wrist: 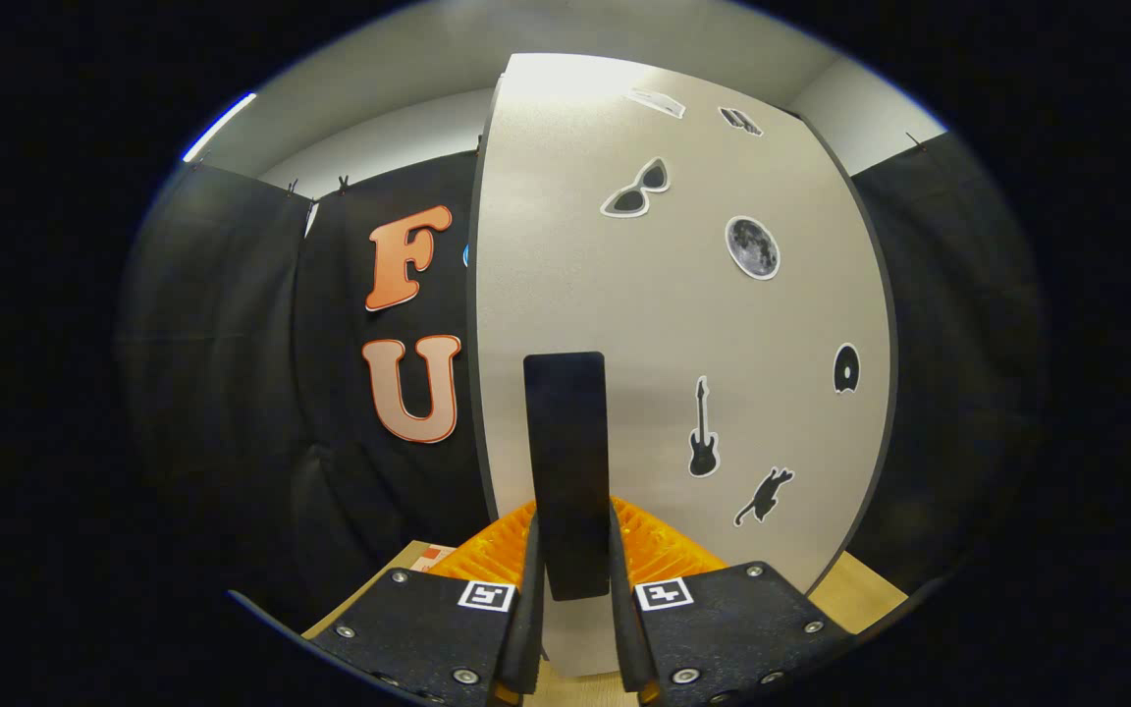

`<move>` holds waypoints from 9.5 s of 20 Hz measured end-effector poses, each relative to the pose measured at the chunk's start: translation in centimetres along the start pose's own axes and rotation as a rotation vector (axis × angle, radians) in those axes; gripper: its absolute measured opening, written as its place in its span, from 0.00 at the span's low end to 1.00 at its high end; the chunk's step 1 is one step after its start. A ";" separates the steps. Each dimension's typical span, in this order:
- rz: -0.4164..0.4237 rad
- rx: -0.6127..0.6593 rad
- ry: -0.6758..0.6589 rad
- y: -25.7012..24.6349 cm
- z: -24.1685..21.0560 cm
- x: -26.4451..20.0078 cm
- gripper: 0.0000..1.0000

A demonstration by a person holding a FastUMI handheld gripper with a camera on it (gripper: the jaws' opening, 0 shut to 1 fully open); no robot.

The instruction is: Open the shoe cabinet door, grab the shoes and put them into the shoe cabinet, then close the shoe cabinet door.

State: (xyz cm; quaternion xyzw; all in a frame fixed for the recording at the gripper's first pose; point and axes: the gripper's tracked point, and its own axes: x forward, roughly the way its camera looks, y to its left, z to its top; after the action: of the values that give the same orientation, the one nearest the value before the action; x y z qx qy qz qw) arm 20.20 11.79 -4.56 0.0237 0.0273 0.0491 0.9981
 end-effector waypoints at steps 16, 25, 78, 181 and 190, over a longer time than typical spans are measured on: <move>-0.017 0.031 0.024 -0.1 0.7 -0.5 0.29; -0.084 0.056 0.027 -0.7 1.1 -0.6 0.28; -0.360 0.065 0.013 -5.9 1.1 -3.4 0.22; 0.092 -0.050 0.339 4.1 11.7 22.0 0.09; 0.063 -0.098 0.407 2.6 9.8 31.4 0.08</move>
State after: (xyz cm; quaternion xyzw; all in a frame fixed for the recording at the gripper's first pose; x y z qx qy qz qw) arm 51.70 17.04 3.73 -0.0344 0.2254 0.0852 0.9699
